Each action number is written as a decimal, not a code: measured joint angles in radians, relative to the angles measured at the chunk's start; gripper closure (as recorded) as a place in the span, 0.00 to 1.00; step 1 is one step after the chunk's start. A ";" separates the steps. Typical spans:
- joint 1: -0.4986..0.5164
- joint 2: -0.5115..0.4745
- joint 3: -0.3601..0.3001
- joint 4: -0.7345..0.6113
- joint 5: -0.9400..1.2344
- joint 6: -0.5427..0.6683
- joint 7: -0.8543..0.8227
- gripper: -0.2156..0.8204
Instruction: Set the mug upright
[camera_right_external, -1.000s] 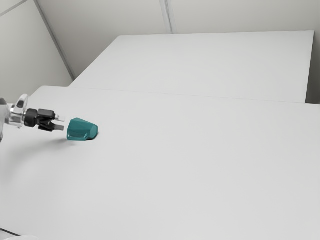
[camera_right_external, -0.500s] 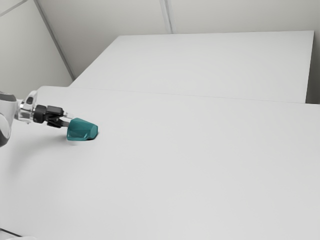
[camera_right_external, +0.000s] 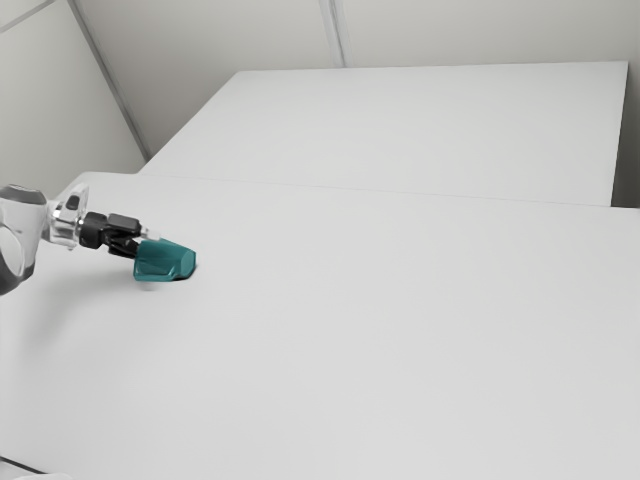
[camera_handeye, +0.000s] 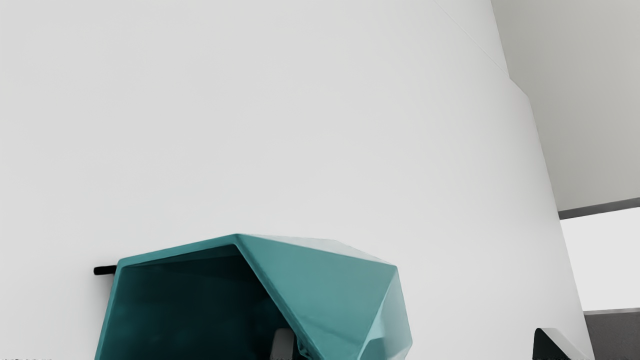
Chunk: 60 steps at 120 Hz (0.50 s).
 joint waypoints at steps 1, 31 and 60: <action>0.000 0.000 0.000 0.000 0.000 0.000 0.000 0.37; 0.003 -0.004 0.000 0.000 0.005 -0.001 -0.002 0.78; 0.002 -0.045 -0.026 0.000 0.038 -0.001 -0.012 0.92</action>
